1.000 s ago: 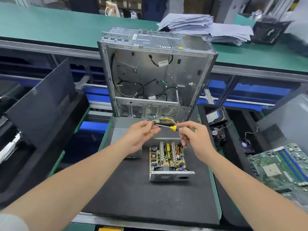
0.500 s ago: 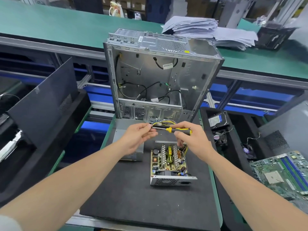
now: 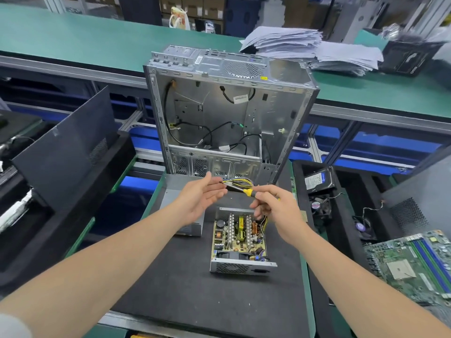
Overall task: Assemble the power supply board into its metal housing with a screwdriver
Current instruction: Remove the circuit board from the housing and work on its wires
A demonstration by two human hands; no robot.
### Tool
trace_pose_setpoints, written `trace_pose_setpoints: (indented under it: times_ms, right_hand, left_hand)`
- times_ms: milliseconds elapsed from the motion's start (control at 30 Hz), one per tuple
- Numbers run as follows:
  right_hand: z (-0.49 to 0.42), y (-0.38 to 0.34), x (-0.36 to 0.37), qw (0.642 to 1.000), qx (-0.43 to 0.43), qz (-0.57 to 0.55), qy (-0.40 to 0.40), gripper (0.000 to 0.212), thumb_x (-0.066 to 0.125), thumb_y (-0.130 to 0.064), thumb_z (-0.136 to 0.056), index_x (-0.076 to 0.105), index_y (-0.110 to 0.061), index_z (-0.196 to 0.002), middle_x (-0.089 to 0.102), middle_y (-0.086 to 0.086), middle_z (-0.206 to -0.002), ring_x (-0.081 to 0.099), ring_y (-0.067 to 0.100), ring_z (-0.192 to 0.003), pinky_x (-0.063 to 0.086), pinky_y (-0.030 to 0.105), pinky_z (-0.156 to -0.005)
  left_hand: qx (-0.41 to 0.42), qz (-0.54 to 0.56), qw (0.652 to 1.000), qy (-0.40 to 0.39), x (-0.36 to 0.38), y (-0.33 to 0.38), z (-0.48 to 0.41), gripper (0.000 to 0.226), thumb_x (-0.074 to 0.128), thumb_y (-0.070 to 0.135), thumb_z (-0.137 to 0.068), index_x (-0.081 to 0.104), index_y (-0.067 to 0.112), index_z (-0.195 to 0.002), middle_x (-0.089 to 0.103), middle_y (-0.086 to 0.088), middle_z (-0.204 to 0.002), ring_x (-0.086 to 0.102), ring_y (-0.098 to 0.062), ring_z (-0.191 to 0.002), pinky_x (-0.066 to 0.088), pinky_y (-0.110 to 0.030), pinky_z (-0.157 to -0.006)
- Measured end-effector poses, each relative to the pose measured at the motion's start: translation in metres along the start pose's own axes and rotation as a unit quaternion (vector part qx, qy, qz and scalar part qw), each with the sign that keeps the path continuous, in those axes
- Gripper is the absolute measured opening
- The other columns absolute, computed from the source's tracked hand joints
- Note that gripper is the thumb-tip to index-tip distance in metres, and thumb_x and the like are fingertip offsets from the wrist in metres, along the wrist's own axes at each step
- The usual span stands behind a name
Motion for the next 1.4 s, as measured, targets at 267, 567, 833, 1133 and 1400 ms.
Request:
trace_pose_setpoints:
  times_ms: [267,567,833,1133,1400]
  right_hand:
    - [0.005,-0.003,-0.024,1.0,-0.006,-0.021,0.018,0.021,0.057,-0.002,-0.101,0.077,-0.006,-0.106,0.071,0.025,-0.08,0.062,0.028,-0.057,0.054,0.031,-0.054]
    - [0.001,-0.01,-0.055,0.999,-0.013,-0.035,0.039,0.021,0.06,-0.007,-0.097,0.081,-0.011,-0.099,0.072,0.024,-0.08,0.063,0.026,-0.056,0.055,0.031,-0.054]
    - [-0.003,-0.024,-0.071,0.998,-0.016,-0.028,0.054,0.02,0.056,-0.002,-0.101,0.075,-0.002,-0.106,0.07,0.022,-0.078,0.061,0.026,-0.056,0.054,0.032,-0.056]
    - [-0.005,-0.029,-0.076,0.998,-0.022,-0.031,0.049,0.021,0.056,-0.003,-0.101,0.076,-0.004,-0.106,0.071,0.021,-0.079,0.062,0.026,-0.058,0.055,0.031,-0.056]
    - [0.004,-0.024,-0.088,0.998,-0.016,-0.025,0.06,0.022,0.056,-0.003,-0.102,0.077,-0.004,-0.107,0.071,0.022,-0.079,0.062,0.027,-0.058,0.055,0.031,-0.055]
  left_hand:
    - [0.13,-0.678,0.717,-0.097,0.018,-0.002,0.002,0.018,0.07,0.042,-0.091,0.078,0.029,-0.101,0.07,0.022,-0.089,0.064,0.003,-0.086,0.047,-0.016,-0.076]
    - [0.176,-0.797,0.57,-0.093,0.04,-0.017,0.002,0.022,0.064,0.04,-0.099,0.068,0.021,-0.09,0.063,0.007,-0.078,0.062,-0.021,-0.081,0.045,-0.032,-0.068]
    - [0.141,-0.787,0.599,0.03,0.045,-0.036,0.019,0.027,0.061,0.04,-0.099,0.071,0.017,-0.09,0.07,-0.005,-0.083,0.067,-0.03,-0.086,0.055,-0.037,-0.075]
    - [-0.033,-0.626,0.778,0.021,0.046,-0.056,0.008,0.055,0.08,0.061,-0.077,0.067,0.021,-0.113,0.073,0.003,-0.104,0.069,-0.017,-0.099,0.052,-0.029,-0.079]
    - [-0.059,-0.244,0.966,-0.056,0.072,-0.078,-0.017,0.061,0.067,0.001,-0.096,0.044,0.024,-0.148,0.05,0.002,-0.15,0.061,-0.01,-0.113,0.052,-0.025,-0.078]
Point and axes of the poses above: each hand's wrist, its own z-axis away from the middle knuckle, its own x-axis out of the palm, y = z × x, the point moved 4 cm from there along -z, towards the middle knuckle
